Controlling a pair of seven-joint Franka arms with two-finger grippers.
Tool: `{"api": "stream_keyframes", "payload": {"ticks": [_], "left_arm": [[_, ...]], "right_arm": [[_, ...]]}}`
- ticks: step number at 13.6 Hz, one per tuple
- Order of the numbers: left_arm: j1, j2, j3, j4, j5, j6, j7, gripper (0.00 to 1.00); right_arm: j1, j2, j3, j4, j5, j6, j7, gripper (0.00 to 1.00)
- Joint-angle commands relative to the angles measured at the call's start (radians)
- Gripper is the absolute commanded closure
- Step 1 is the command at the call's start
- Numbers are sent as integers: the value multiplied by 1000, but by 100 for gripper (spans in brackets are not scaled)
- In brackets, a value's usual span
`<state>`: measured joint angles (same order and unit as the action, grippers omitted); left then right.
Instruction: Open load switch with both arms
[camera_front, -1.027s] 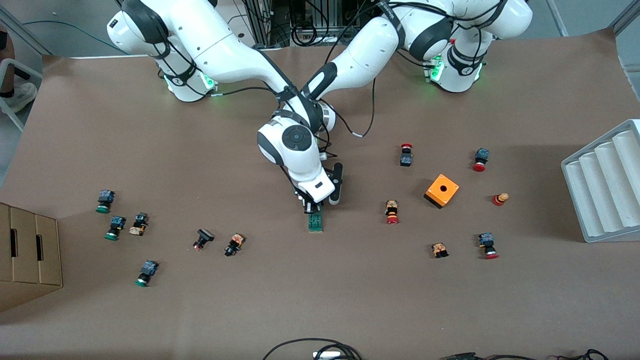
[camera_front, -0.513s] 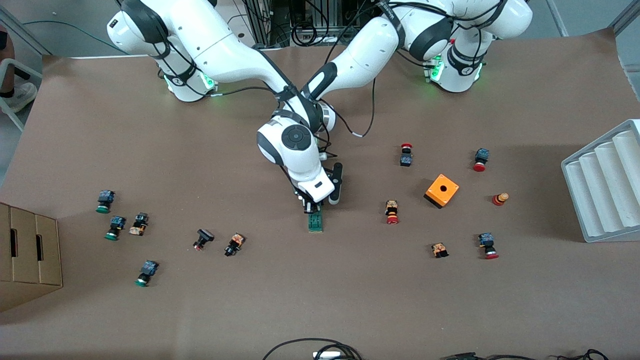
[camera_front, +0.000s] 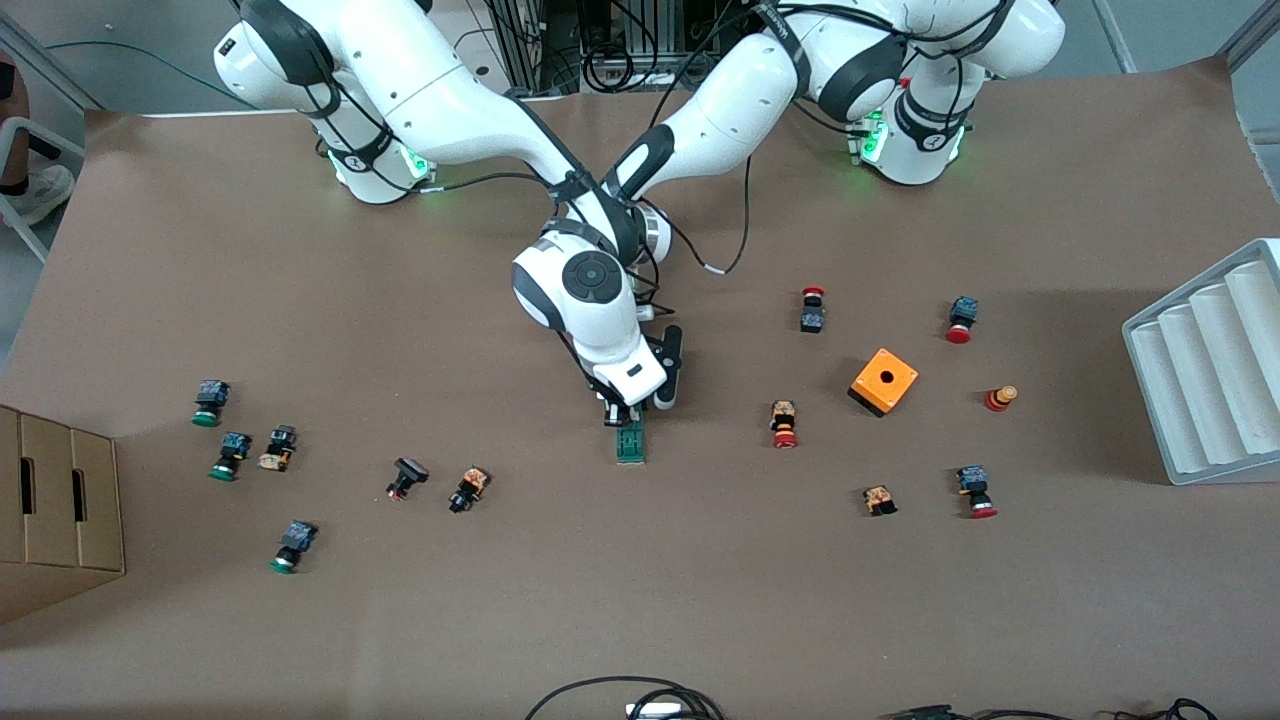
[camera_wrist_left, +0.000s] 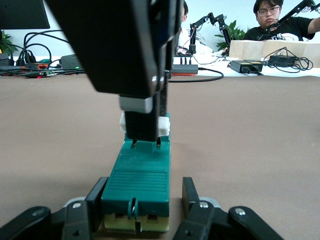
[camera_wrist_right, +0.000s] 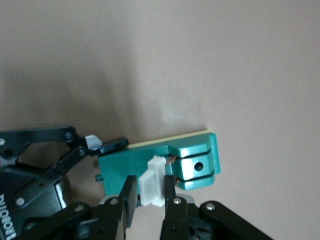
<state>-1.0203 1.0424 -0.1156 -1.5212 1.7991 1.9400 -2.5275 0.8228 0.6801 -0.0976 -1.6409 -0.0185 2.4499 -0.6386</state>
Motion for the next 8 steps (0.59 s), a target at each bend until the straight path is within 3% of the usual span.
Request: {"api": "stream_keyframes", "payload": {"ticks": [1,8], "left_arm": [[-9,28,-10,-31,-15,19,-22,34],[-7,27,-10,-31,-15,19,-22,34]], "right_arm": [[-13,-37,7,-34,-14,-29,-7,63],[-17,-43,9,-31,-6,-38,4,69]]}}
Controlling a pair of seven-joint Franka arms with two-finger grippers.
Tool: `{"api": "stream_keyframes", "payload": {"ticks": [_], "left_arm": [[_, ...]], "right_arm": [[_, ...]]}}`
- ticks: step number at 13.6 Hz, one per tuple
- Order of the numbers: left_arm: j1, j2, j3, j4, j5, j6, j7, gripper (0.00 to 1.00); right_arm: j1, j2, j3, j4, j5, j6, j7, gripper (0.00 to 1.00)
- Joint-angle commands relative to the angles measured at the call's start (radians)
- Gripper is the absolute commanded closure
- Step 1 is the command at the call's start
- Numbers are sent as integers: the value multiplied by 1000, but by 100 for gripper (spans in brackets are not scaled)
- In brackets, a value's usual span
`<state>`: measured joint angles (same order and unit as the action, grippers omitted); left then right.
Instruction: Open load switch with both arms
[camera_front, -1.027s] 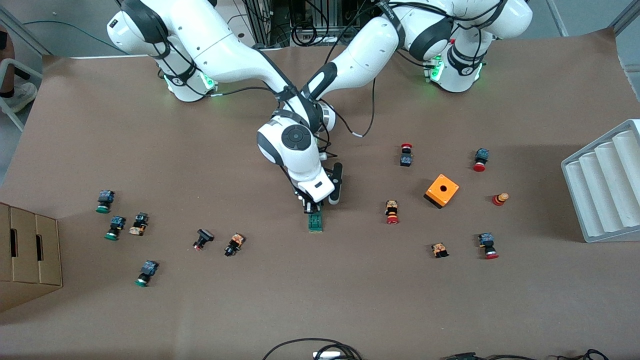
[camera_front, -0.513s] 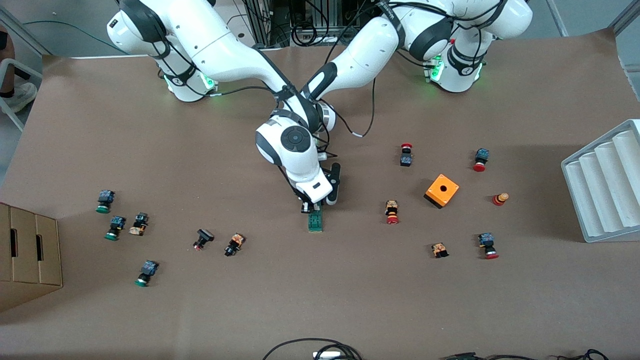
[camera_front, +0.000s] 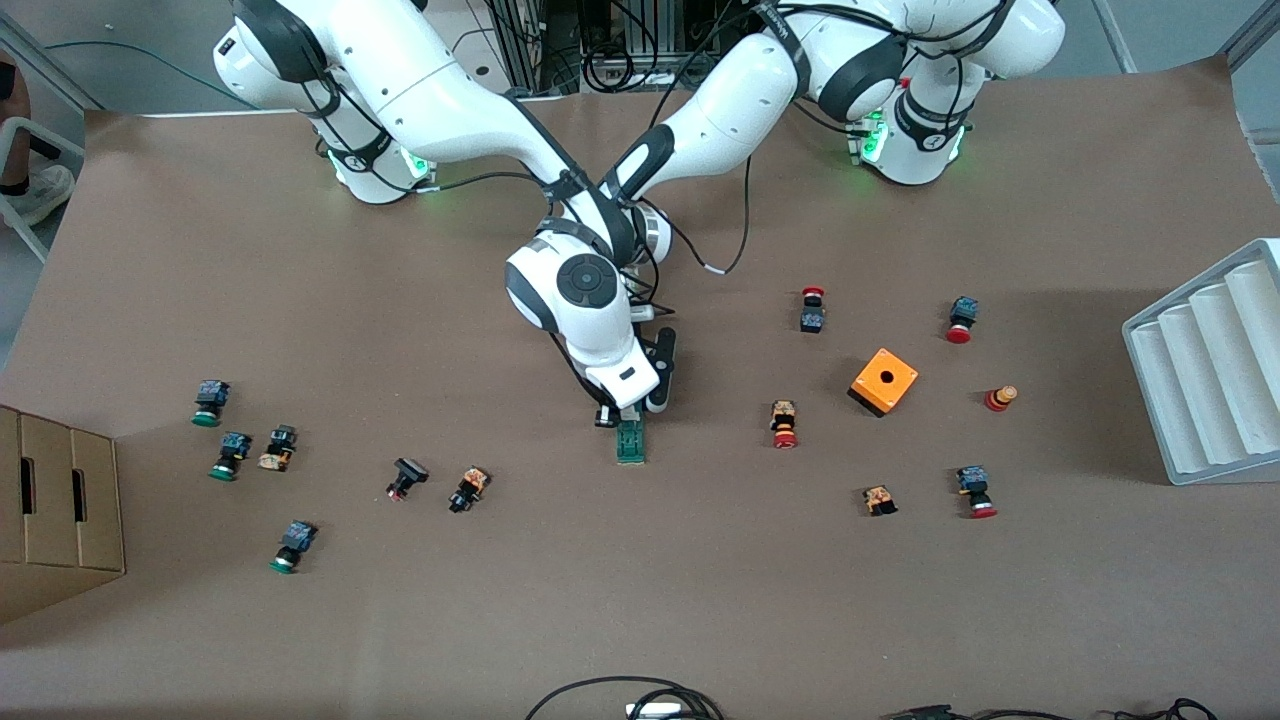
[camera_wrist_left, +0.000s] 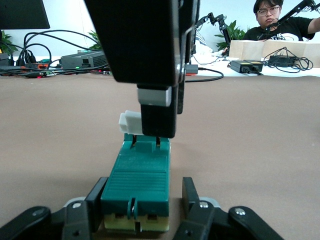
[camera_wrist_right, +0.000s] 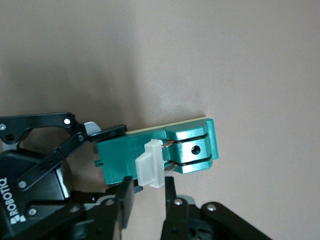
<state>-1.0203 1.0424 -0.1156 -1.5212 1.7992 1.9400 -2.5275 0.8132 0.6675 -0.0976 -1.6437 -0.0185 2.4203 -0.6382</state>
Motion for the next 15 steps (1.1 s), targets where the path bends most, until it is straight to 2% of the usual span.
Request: {"api": "stream_keyframes", "payload": {"ticks": [1,7,15], "left_arm": [[-7,28,-10,-31,-15,19,-22,34],[-7,27,-10,-31,-15,19,-22,34],[-9,27,-10,-31,-15,19,-22,34]], "right_arm": [[-8,-31,9,-28,-5,-9,5,70],[-8,-29,9,-27,-1,2,9,77],[6,-11,10,-28,-3,17,17,79]]}}
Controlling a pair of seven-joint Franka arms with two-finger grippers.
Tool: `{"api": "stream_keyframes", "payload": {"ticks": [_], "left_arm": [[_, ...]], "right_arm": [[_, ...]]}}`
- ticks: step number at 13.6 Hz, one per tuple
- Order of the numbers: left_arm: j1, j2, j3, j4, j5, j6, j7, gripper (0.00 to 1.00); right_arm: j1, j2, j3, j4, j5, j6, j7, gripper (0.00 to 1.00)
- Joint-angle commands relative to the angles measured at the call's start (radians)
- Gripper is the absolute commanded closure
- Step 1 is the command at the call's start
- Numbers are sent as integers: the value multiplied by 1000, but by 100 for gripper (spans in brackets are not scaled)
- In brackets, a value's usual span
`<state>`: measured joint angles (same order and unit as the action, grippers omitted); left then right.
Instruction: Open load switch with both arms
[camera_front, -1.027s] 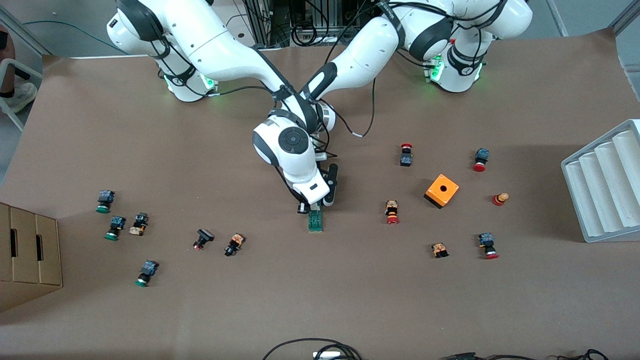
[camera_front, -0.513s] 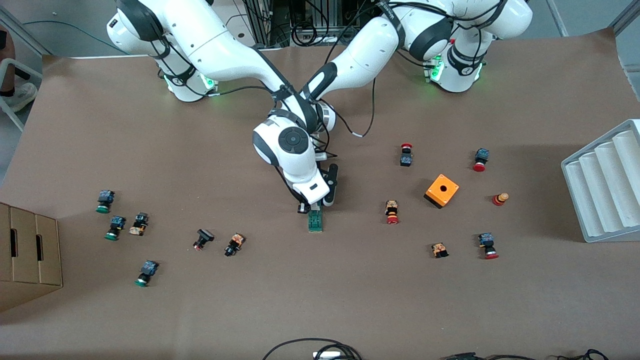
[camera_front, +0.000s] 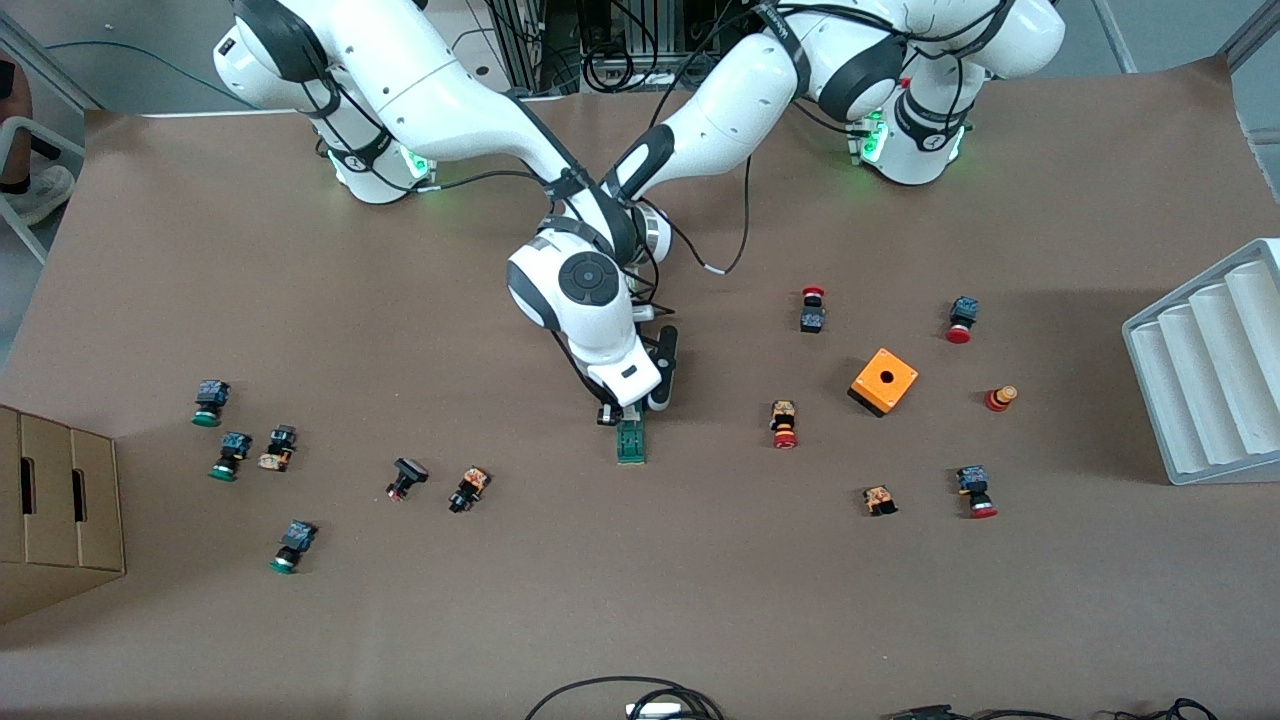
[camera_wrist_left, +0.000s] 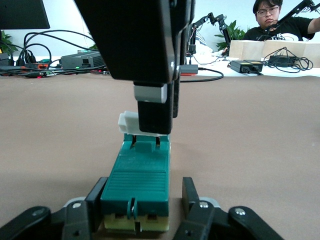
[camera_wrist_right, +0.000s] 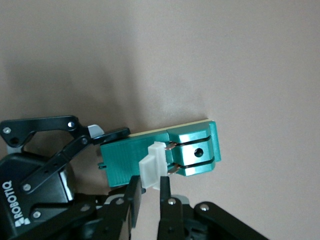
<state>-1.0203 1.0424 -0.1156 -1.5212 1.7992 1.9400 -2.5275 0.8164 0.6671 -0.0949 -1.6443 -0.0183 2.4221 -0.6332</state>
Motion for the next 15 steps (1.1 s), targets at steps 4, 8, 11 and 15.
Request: {"api": "stream_keyframes", "payload": {"ticks": [4,8,11,15], "left_arm": [[-7,27,-10,-31,-15,19,-22,34],[-7,27,-10,-31,-15,19,-22,34],[-7,27,-10,-31,-15,19,-22,34],[-7,27,-10,-31,-15,19,-22,34]], "right_arm": [[4,-3,7,-31,-9,15,12,79],[10,3,7,-34,-12,15,12,79],[10,3,9,-34,-12,15,12,79],[10,17,12,-34,-14,31,13,79]]}}
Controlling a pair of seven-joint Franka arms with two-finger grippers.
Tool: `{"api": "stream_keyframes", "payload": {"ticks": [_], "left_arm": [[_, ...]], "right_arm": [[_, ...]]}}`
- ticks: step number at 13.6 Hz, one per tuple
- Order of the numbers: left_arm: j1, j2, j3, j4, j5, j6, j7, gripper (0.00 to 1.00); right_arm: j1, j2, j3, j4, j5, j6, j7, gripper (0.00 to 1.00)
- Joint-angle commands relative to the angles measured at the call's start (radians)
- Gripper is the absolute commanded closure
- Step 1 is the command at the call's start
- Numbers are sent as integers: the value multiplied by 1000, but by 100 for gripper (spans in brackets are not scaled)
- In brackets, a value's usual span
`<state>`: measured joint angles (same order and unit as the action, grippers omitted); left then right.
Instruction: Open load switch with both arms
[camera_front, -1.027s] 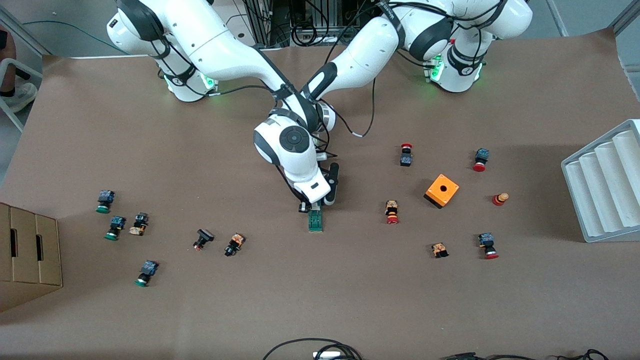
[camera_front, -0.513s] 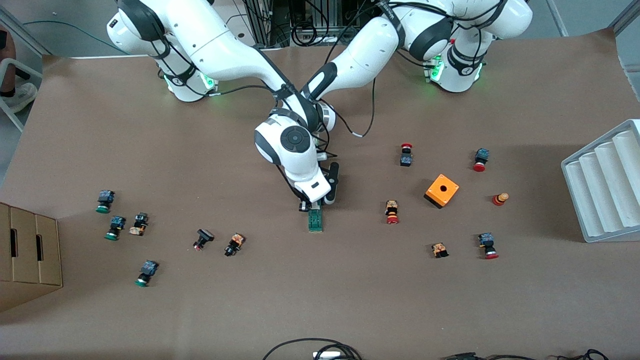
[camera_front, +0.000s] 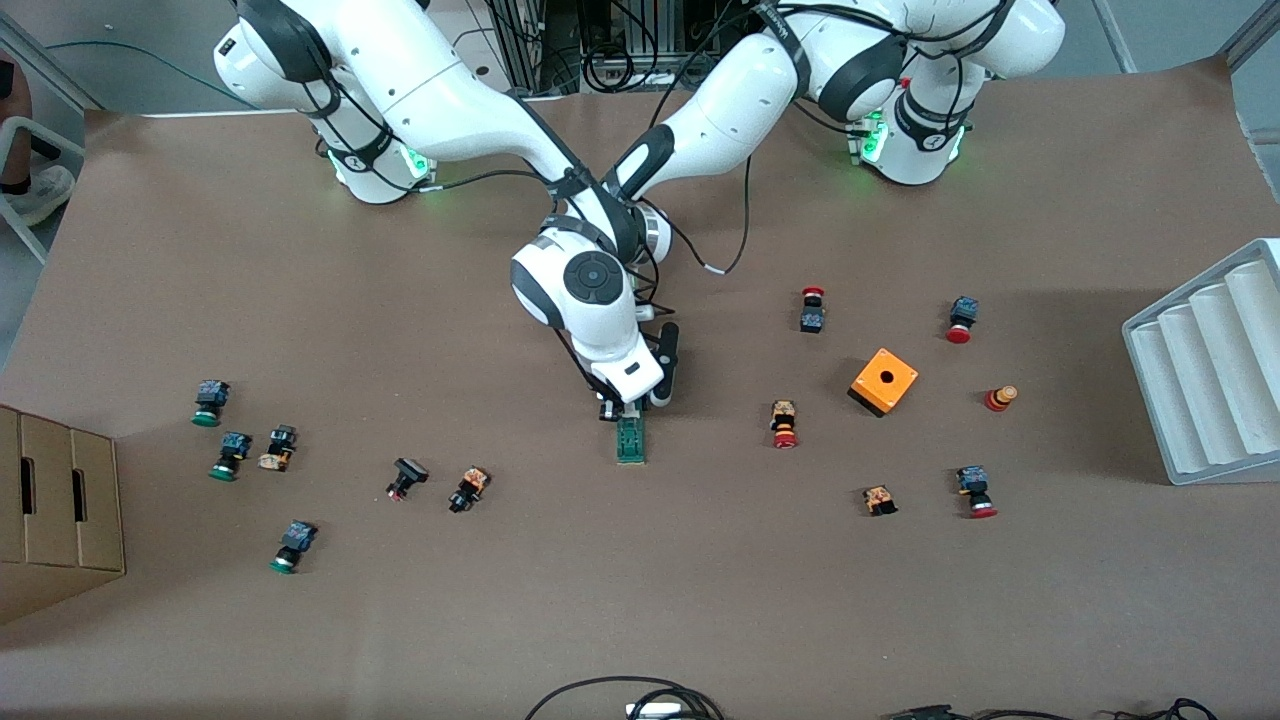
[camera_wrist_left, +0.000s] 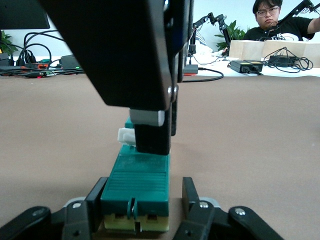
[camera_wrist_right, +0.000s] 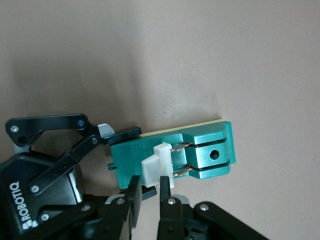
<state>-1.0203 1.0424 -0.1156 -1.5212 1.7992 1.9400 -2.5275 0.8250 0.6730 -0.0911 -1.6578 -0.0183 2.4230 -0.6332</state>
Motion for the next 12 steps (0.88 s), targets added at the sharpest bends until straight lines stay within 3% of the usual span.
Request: {"api": "stream_keyframes", "payload": {"ticks": [1,11,12], "left_arm": [[-7,27,-10,-31,-15,19,-22,34],[-7,27,-10,-31,-15,19,-22,34],[-7,27,-10,-31,-15,19,-22,34]], "right_arm": [[2,17,8,-20,-14,37,15,79],[2,25,8,-19,-14,54,15,79],[2,16,8,-17,-11,45,18,71]]}}
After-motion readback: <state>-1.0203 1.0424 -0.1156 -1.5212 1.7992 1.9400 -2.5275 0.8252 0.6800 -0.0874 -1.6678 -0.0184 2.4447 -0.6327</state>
